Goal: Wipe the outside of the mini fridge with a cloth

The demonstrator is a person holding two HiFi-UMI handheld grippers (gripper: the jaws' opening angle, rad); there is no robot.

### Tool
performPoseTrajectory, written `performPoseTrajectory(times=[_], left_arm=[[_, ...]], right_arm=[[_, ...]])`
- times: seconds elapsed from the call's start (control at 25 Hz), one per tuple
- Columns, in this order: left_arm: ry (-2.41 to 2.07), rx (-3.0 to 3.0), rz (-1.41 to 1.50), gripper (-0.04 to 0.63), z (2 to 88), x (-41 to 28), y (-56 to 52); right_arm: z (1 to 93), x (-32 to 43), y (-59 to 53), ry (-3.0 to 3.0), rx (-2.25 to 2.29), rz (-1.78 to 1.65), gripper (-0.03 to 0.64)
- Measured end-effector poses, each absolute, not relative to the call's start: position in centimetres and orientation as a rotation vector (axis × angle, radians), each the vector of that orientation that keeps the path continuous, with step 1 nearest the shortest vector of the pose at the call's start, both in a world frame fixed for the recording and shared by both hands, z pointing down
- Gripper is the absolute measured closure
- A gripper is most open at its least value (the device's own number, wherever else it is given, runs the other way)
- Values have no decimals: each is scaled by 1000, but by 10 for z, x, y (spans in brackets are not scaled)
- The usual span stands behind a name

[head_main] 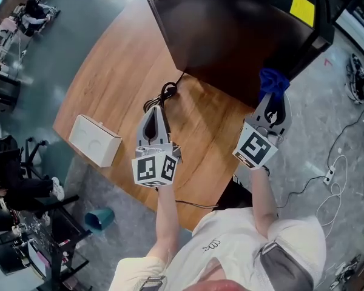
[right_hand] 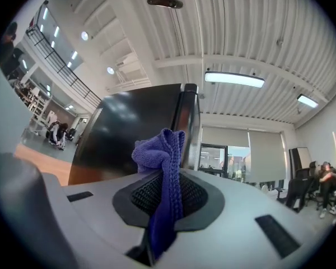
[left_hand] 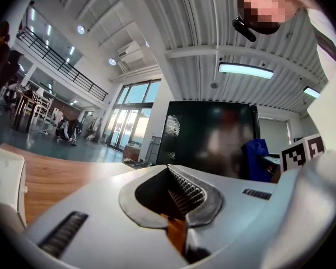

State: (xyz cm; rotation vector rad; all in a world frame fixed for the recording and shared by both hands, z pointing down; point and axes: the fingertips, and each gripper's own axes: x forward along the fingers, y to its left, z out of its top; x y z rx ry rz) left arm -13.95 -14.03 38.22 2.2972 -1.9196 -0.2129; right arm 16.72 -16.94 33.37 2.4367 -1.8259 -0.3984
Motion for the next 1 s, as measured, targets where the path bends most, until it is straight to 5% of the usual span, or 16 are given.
performPoseTrajectory(times=[0.48,1.0], left_arm=[[-1851,2332,-220,591,388,-112,-138],[-1919,2265,-249,591,400,-147,-130]], right_arm=[[350,196,-155,-1836,2481,-284,555],[367,-6,-213,-2509,2052,-142,555]])
